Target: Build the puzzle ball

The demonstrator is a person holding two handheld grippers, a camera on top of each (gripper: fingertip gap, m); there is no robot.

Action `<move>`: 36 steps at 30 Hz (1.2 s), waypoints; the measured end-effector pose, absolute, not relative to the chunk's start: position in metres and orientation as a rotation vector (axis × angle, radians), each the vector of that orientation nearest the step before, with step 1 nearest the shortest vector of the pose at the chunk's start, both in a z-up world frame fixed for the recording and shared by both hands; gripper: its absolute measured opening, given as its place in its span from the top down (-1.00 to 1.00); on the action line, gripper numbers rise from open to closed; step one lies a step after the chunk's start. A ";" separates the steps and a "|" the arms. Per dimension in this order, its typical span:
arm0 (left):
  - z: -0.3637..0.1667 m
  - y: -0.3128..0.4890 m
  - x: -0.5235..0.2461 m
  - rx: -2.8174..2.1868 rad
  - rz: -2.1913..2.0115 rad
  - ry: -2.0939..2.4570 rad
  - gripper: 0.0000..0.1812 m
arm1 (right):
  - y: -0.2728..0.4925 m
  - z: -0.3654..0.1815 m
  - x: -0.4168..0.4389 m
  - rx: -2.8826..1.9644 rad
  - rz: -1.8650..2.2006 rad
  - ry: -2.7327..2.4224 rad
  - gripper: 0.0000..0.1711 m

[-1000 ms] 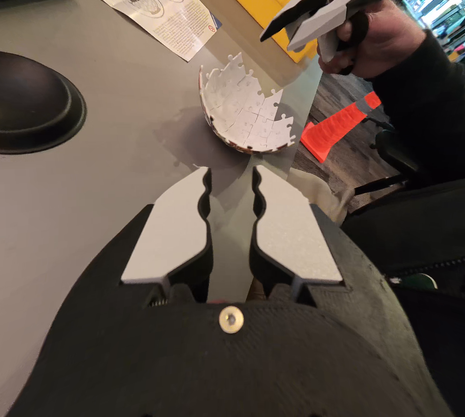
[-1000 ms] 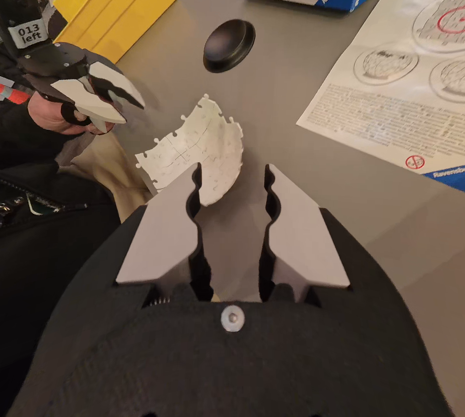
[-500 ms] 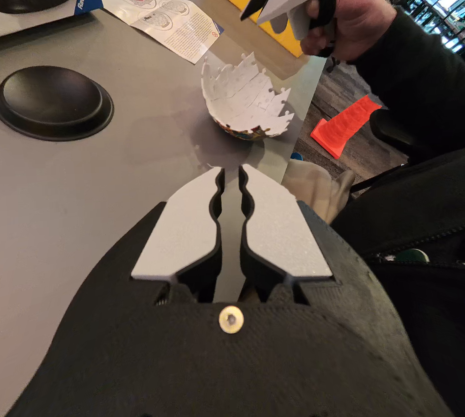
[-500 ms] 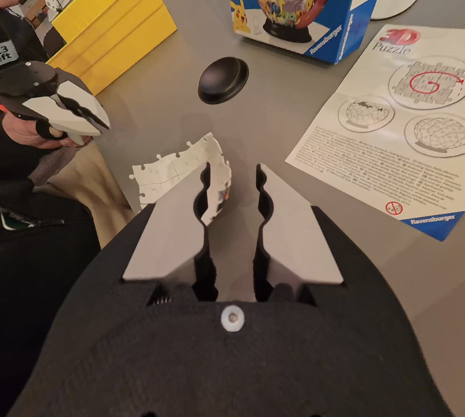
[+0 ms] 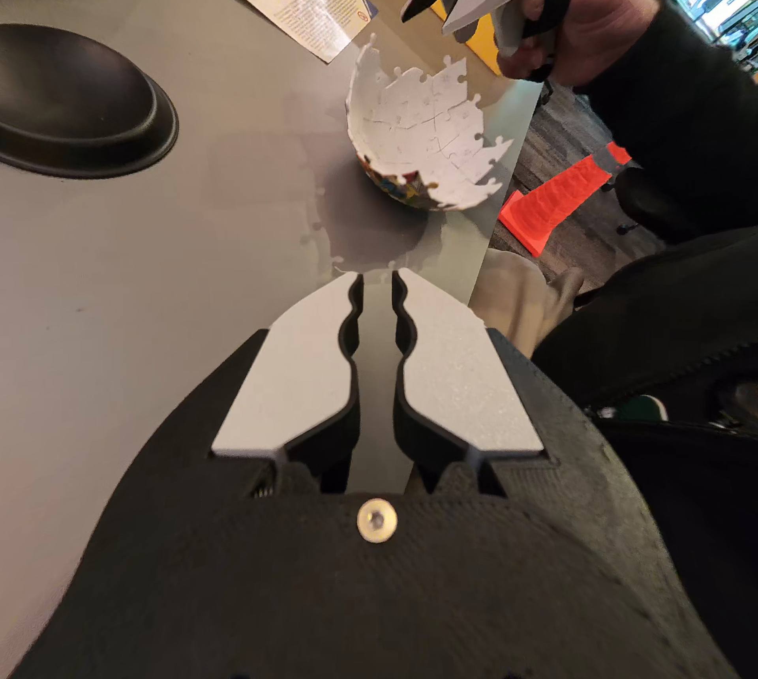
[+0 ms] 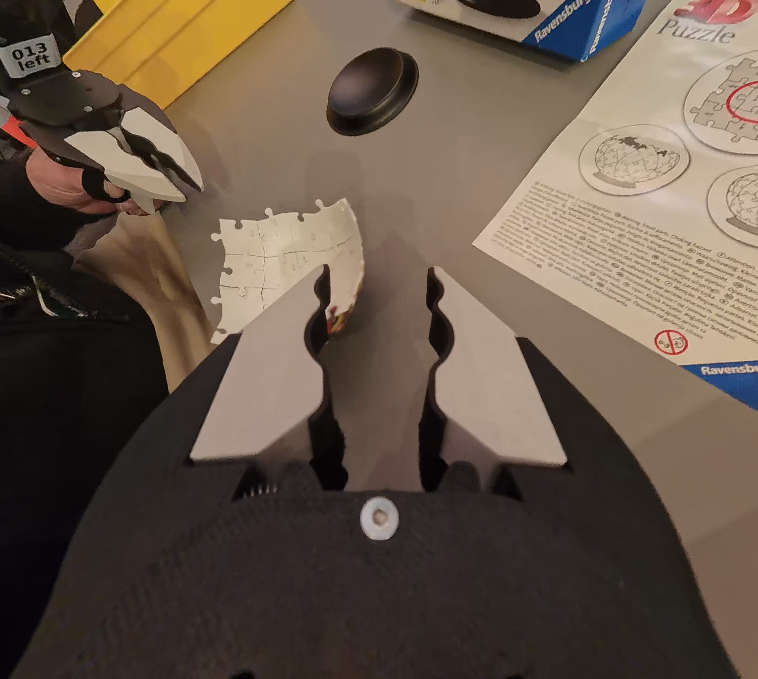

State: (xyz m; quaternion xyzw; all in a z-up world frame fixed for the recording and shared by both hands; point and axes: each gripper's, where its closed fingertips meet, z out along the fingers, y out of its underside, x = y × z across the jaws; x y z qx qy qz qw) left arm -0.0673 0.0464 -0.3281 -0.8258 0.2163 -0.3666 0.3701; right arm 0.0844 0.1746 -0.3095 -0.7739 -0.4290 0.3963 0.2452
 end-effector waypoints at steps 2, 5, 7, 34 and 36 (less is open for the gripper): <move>-0.324 0.046 -0.068 -2.110 -0.928 0.569 0.91 | 0.178 -0.310 0.085 -2.090 1.082 -1.161 0.46; -0.310 0.046 -0.074 -2.074 -0.858 0.612 0.96 | 0.182 -0.315 0.086 -2.088 1.098 -1.145 0.47; -0.296 0.047 -0.085 -2.046 -0.764 0.633 1.00 | 0.184 -0.319 0.085 -2.087 1.116 -1.133 0.47; -0.319 0.007 -0.326 -2.384 -0.325 0.170 0.82 | 0.204 -0.339 0.083 -2.117 1.304 -0.916 0.49; -0.320 0.017 -0.312 -2.377 -0.364 0.200 0.79 | 0.205 -0.338 0.083 -2.116 1.313 -0.903 0.49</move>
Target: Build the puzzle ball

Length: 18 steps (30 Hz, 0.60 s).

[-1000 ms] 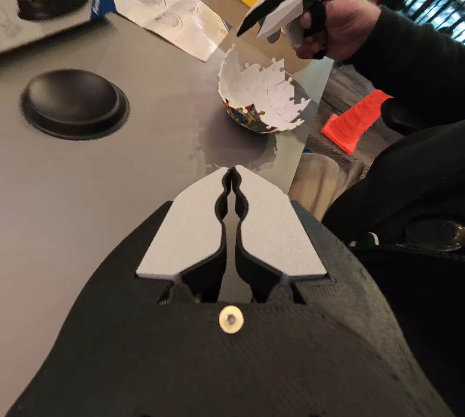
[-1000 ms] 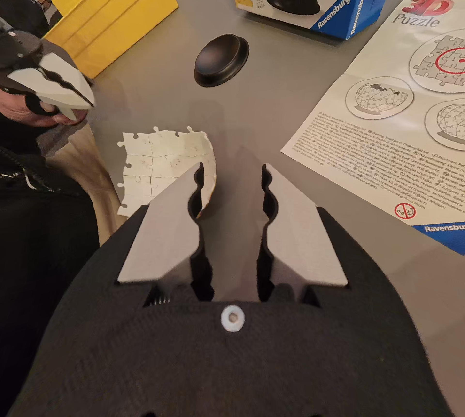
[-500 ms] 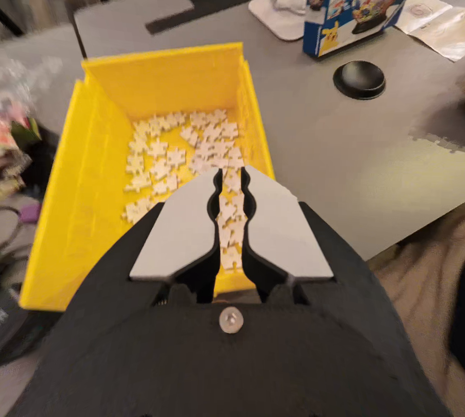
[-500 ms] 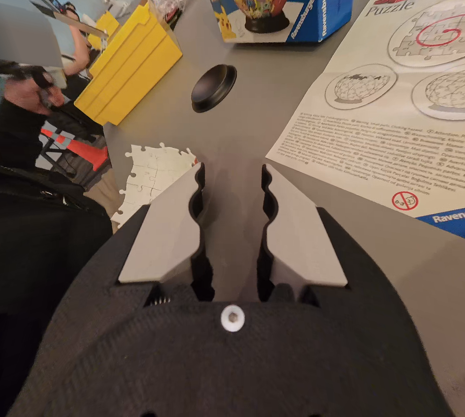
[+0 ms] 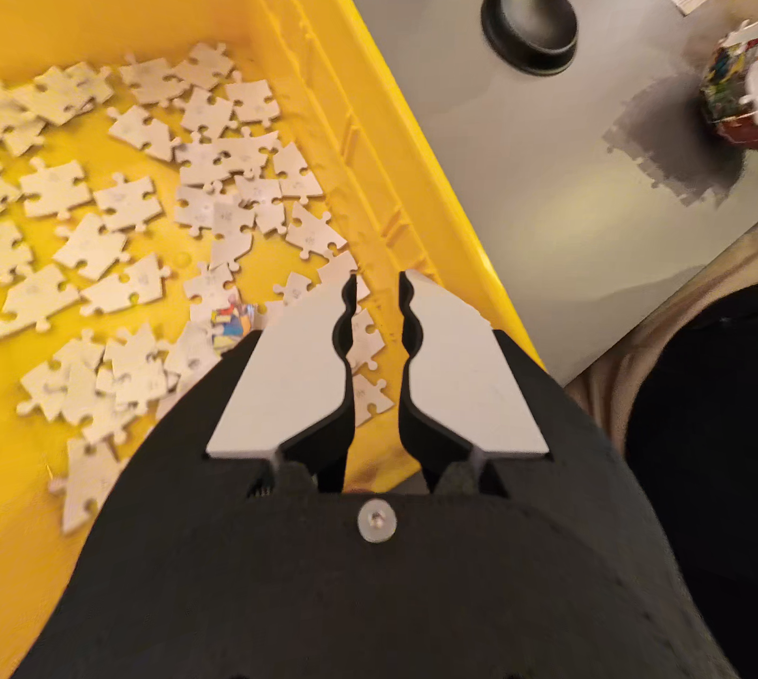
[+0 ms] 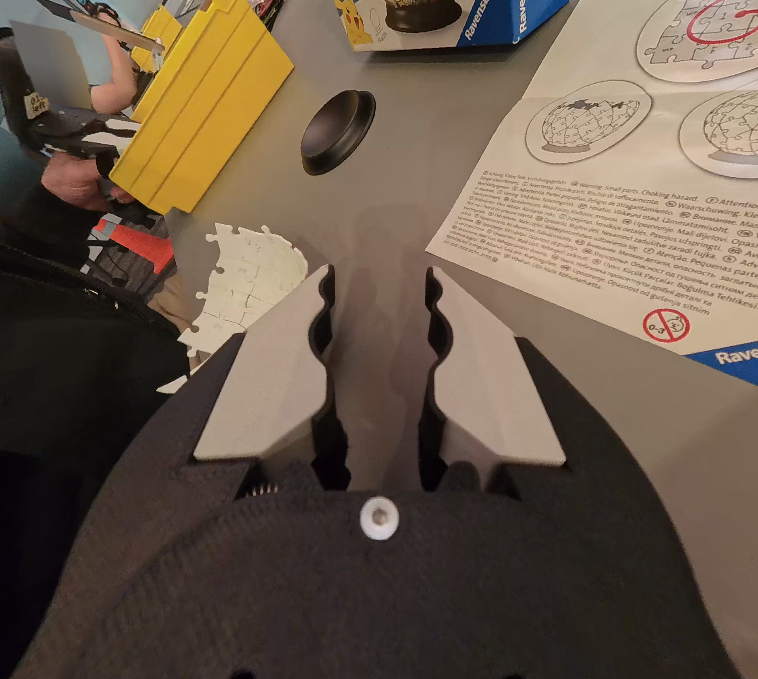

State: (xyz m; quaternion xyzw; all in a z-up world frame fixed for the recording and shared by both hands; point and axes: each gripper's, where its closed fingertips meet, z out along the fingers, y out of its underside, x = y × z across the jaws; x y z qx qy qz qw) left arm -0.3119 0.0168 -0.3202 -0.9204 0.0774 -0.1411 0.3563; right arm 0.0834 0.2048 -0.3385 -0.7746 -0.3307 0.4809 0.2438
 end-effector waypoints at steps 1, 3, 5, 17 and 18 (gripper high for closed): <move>-0.320 0.022 -0.305 -2.359 -0.397 0.210 0.77 | 0.205 -0.338 0.084 -2.111 1.319 -0.897 0.49; -0.320 0.028 -0.295 -2.355 -0.455 0.231 0.67 | 0.206 -0.336 0.085 -2.107 1.333 -0.882 0.49; -0.308 0.031 -0.294 -2.296 -0.536 0.233 0.59 | 0.206 -0.335 0.085 -2.100 1.346 -0.875 0.50; -0.290 0.052 -0.386 -2.472 -0.226 0.297 0.44 | 0.207 -0.333 0.085 -2.100 1.415 -0.861 0.49; -0.293 0.057 -0.388 -2.491 -0.203 0.299 0.43 | 0.206 -0.333 0.085 -2.099 1.415 -0.864 0.49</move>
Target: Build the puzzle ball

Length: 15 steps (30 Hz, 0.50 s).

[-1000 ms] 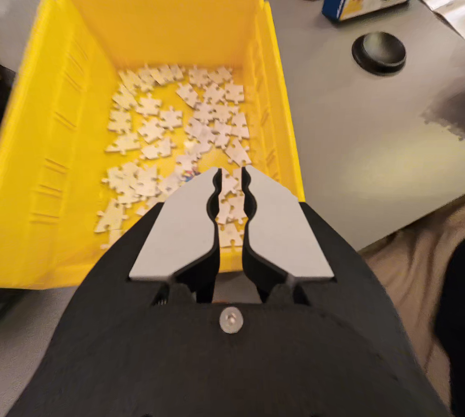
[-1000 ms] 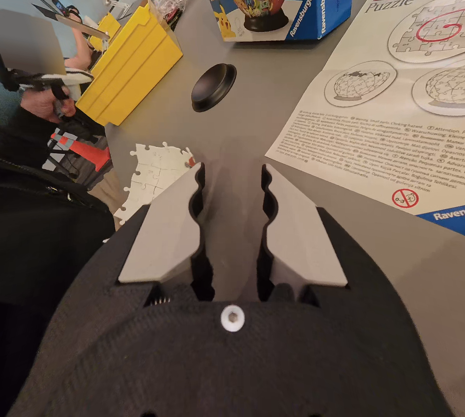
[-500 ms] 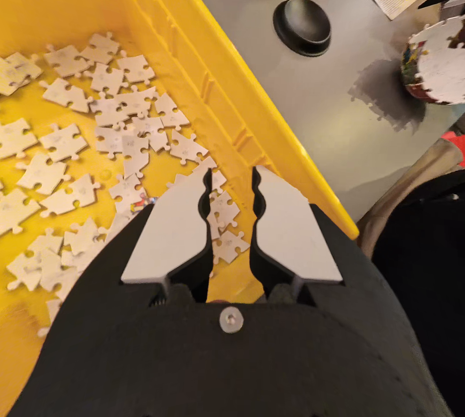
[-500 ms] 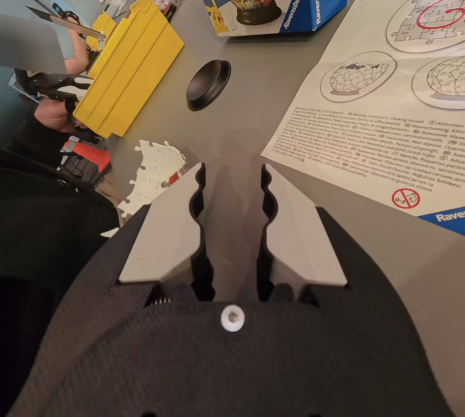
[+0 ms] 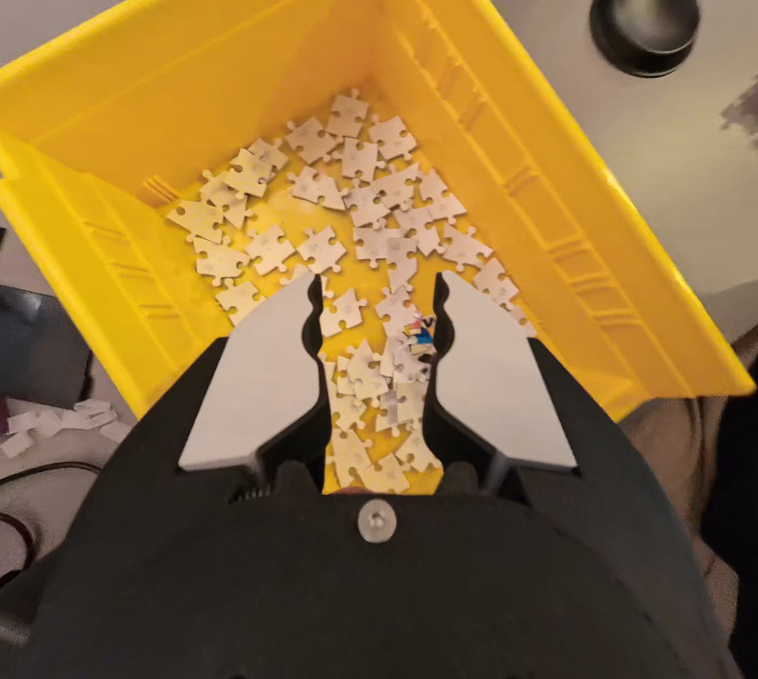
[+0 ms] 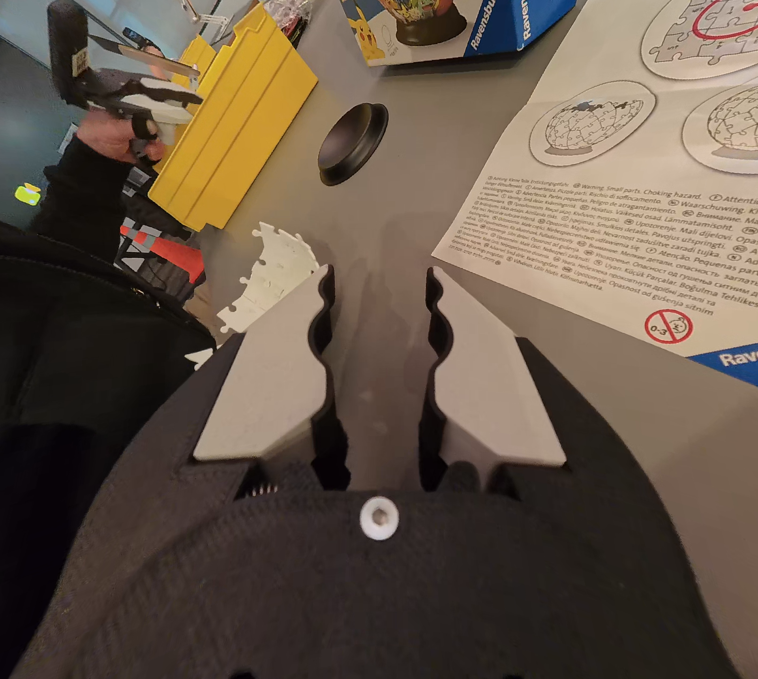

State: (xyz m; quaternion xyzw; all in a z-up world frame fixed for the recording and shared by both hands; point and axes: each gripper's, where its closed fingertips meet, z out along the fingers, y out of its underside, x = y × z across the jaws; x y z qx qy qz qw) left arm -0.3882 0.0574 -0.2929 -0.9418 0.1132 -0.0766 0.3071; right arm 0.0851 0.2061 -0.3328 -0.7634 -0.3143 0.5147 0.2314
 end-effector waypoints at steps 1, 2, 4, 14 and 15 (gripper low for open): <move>-0.297 0.062 -0.390 -2.512 -0.182 0.303 0.42 | 0.206 -0.333 0.085 -2.098 1.411 -0.871 0.49; -0.301 0.068 -0.394 -2.531 -0.145 0.302 0.40 | 0.205 -0.334 0.085 -2.101 1.407 -0.879 0.49; -0.308 0.082 -0.402 -2.547 -0.081 0.261 0.38 | 0.204 -0.335 0.084 -2.108 1.404 -0.889 0.50; -0.353 0.119 -0.389 -2.604 -0.192 0.311 0.12 | 0.207 -0.335 0.086 -2.116 1.431 -0.854 0.50; -0.359 0.119 -0.386 -2.620 -0.203 0.340 0.10 | 0.208 -0.334 0.086 -2.117 1.435 -0.845 0.50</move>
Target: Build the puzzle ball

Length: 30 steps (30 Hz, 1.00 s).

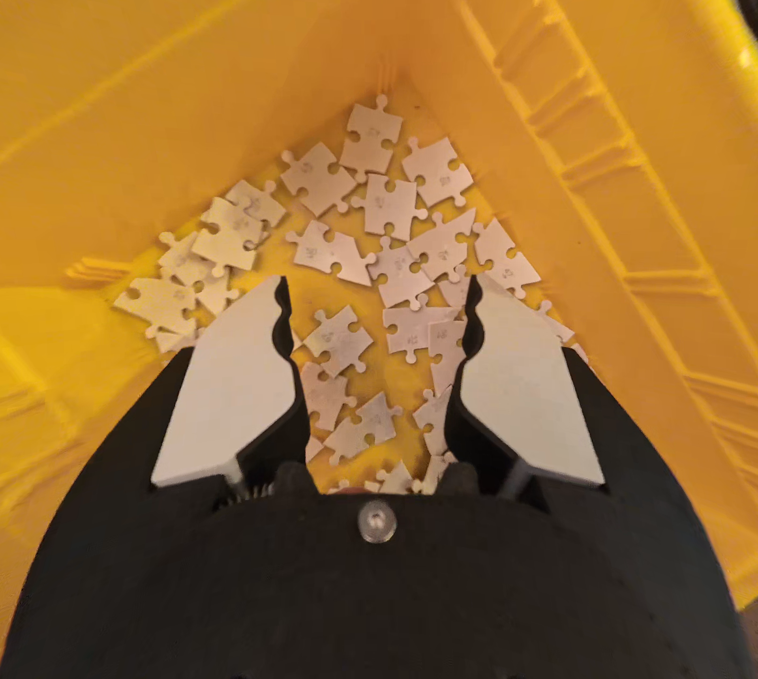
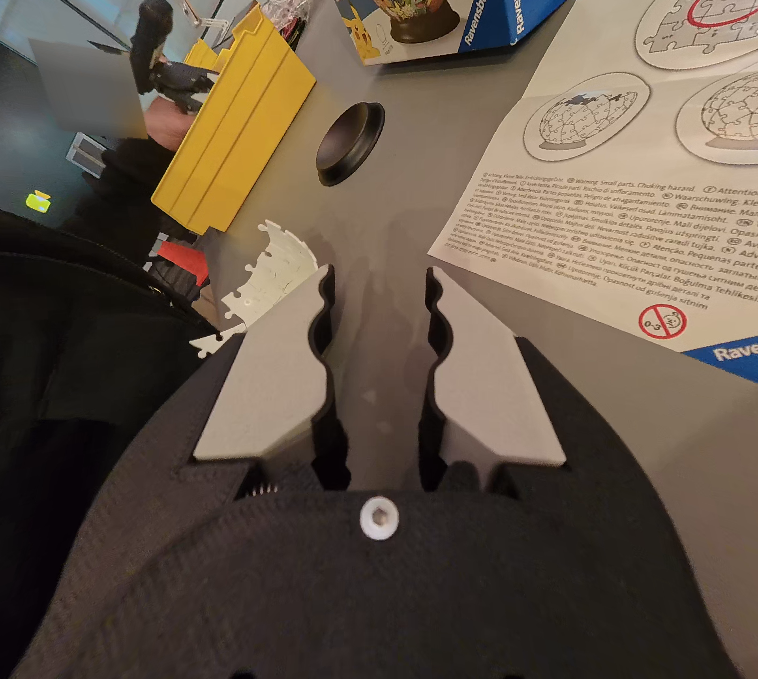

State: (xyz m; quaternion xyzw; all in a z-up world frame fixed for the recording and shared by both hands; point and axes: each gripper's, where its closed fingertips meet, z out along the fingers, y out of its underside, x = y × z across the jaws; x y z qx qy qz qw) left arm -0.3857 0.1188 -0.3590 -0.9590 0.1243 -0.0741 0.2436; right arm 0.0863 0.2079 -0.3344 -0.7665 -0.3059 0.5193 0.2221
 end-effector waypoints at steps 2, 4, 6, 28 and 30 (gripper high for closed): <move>-0.368 0.120 -0.385 -2.643 -0.166 0.376 0.10 | 0.209 -0.334 0.087 -2.122 1.438 -0.830 0.50; -0.376 0.118 -0.392 -2.678 -0.120 0.377 0.12 | 0.210 -0.335 0.087 -2.127 1.436 -0.829 0.49; -0.377 0.118 -0.397 -2.670 -0.120 0.349 0.19 | 0.210 -0.336 0.087 -2.130 1.431 -0.829 0.49; -0.374 0.092 -0.382 -2.669 -0.106 0.493 0.76 | 0.217 -0.338 0.089 -2.157 1.418 -0.775 0.51; -0.375 0.092 -0.381 -2.666 -0.122 0.476 0.77 | 0.218 -0.339 0.089 -2.159 1.414 -0.771 0.51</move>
